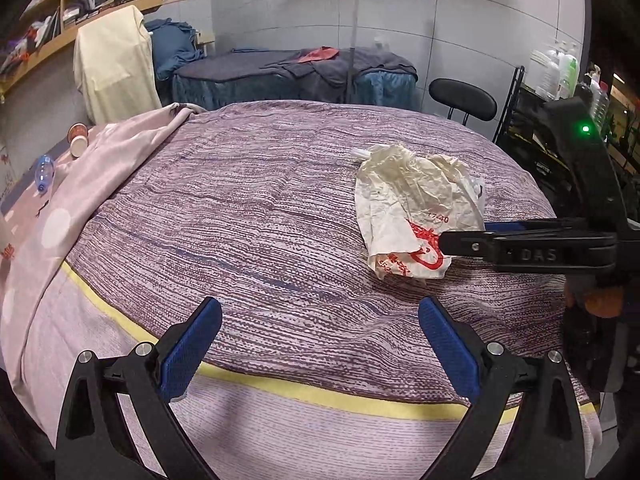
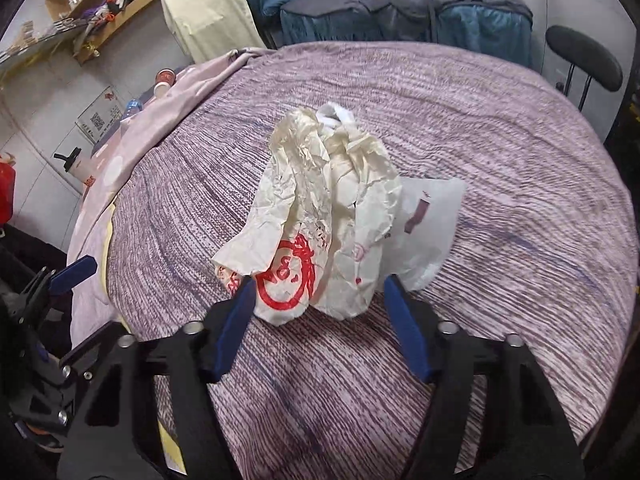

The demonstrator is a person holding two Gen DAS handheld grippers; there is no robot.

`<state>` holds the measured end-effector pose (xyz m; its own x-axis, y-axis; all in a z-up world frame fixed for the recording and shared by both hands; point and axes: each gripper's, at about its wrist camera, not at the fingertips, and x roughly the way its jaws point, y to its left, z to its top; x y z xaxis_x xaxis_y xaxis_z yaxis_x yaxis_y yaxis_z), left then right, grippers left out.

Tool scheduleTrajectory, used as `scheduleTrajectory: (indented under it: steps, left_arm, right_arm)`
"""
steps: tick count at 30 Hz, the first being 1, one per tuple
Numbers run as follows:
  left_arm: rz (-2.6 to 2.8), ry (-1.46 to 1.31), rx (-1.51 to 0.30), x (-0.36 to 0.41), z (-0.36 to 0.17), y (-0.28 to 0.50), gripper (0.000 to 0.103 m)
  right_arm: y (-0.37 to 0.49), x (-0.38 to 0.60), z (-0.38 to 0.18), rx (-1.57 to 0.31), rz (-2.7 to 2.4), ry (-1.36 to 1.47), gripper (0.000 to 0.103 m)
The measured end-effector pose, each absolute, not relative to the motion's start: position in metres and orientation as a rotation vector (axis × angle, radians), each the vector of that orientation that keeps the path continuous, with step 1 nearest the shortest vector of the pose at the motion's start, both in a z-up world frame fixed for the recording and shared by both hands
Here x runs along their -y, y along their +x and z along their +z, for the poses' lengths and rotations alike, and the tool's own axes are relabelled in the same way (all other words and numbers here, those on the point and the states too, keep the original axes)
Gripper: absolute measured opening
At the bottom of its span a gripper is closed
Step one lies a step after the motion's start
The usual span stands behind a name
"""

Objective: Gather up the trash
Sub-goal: 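Grasp the white-and-red bag with the right tool while the left tool grasps the knotted bag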

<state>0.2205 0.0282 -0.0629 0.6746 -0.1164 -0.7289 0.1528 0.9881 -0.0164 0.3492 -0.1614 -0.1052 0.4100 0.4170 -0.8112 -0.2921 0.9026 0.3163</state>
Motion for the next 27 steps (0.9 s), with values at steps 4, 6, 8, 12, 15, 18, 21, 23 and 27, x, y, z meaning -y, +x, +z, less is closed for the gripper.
scheduleTrajectory:
  steps: [4, 6, 8, 12, 15, 18, 21, 23, 27]
  left_arm:
    - [-0.162, 0.044, -0.822, -0.029, -0.065, 0.224, 0.097]
    - [-0.169, 0.043, -0.826, -0.029, -0.067, 0.225, 0.097]
    - [-0.175, 0.043, -0.827, -0.028, -0.067, 0.225, 0.097]
    - [-0.194, 0.038, -0.827, -0.023, -0.066, 0.227, 0.097]
    - [-0.221, 0.045, -0.829, -0.014, -0.065, 0.229, 0.097]
    - [-0.248, 0.059, -0.832, -0.002, -0.064, 0.232, 0.097]
    - [-0.286, 0.076, -0.845, 0.011, -0.065, 0.239, 0.097]
    - [-0.318, 0.073, -0.872, 0.02, -0.067, 0.248, 0.097]
    - [-0.376, 0.051, -0.916, 0.04, -0.07, 0.266, 0.097]
  right_arm:
    - [0.346, 0.158, -0.103, -1.031, 0.474, 0.153, 0.017]
    - [0.343, 0.161, -0.099, -1.009, 0.48, 0.174, 0.009]
    - [0.336, 0.166, -0.092, -0.986, 0.49, 0.192, 0.008]
    - [0.316, 0.178, -0.068, -0.884, 0.474, 0.187, 0.003]
    - [0.303, 0.196, -0.048, -0.825, 0.462, 0.216, 0.003]
    - [0.29, 0.214, -0.03, -0.762, 0.431, 0.213, 0.003]
    - [0.279, 0.236, -0.015, -0.715, 0.391, 0.226, 0.003]
    - [0.271, 0.251, -0.01, -0.692, 0.363, 0.236, 0.003]
    - [0.255, 0.277, -0.005, -0.659, 0.294, 0.229, 0.003]
